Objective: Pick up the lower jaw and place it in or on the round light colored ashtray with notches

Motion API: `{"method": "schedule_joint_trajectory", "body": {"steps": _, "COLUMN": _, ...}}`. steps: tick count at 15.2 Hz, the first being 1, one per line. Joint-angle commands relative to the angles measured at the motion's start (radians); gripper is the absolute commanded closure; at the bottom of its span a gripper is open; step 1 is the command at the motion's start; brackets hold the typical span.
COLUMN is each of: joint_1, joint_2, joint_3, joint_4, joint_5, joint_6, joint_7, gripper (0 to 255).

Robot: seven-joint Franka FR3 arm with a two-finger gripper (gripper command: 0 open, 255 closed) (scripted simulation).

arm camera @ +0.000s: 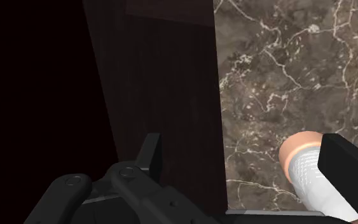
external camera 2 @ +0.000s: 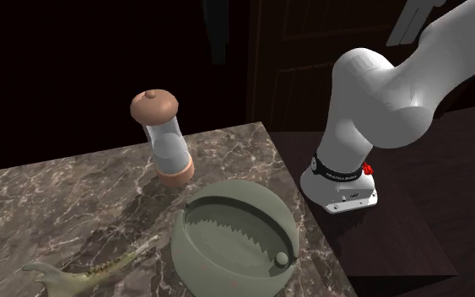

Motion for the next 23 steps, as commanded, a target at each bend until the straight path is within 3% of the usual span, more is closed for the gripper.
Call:
{"method": "schedule_joint_trajectory", "body": {"steps": 1, "joint_1": 0.000, "joint_2": 0.000, "joint_3": 0.000, "joint_4": 0.000, "joint_5": 0.000, "joint_6": 0.000, "joint_7": 0.000, "gripper": 0}}
{"method": "schedule_joint_trajectory", "body": {"steps": 12, "joint_1": 0.147, "joint_2": 0.270, "joint_3": 0.023, "joint_4": 0.018, "joint_5": 0.166, "joint_6": 0.262, "joint_7": -0.090, "gripper": 0}}
{"method": "schedule_joint_trajectory", "body": {"steps": 23, "joint_1": 0.295, "joint_2": 0.557, "joint_3": 0.058, "joint_4": 0.140, "joint_5": 0.345, "joint_6": 0.447, "joint_7": -0.230, "gripper": 0}}
